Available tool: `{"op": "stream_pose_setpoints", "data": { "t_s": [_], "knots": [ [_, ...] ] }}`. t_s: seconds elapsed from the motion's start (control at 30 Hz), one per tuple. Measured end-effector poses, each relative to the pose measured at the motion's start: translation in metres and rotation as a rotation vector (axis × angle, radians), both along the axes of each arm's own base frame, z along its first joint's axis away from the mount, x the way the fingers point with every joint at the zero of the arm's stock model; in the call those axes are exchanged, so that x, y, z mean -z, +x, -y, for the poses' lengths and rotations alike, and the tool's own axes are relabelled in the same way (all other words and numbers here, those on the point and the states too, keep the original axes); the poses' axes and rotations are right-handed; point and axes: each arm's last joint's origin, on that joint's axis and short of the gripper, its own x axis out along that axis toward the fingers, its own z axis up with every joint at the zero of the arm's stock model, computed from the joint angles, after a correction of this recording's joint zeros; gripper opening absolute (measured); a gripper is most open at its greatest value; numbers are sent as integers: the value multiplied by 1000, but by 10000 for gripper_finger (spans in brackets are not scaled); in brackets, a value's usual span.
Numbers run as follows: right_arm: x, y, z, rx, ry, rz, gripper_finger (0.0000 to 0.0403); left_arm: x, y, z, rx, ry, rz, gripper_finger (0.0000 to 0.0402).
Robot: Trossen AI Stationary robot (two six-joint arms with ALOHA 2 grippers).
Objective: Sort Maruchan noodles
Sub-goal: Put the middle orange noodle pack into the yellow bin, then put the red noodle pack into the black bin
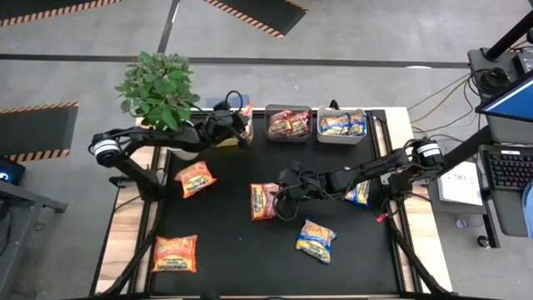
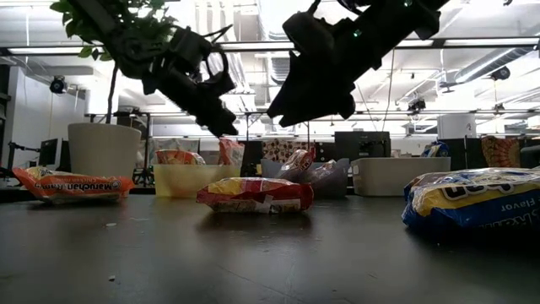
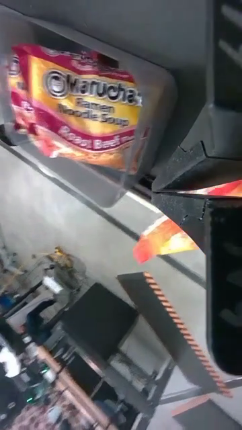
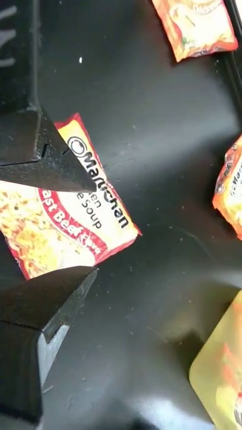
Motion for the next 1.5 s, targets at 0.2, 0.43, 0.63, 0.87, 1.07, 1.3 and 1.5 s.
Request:
{"op": "stream_pose_setpoints", "data": {
  "t_s": [0.2,0.43,0.63,0.87,1.07,1.3,1.5],
  "knots": [
    [-1,0,0,3,-5,7,178,12,0,0,-24,-73,-29,0],
    [-1,1,1,1,-10,16,178,15,-1,3,-36,-114,-37,0],
    [-1,1,2,16,4,20,178,1,0,16,-3,-108,7,0],
    [0,0,3,24,14,1,178,-10,3,49,138,-138,-13,0],
    [7,-10,3,13,75,-125,178,-11,3,88,422,-276,-89,0],
    [12,-15,4,3,119,-198,178,-3,6,133,695,-469,-140,0],
    [19,-19,5,11,129,-207,178,14,13,159,773,-495,-226,0]
  ]
}}
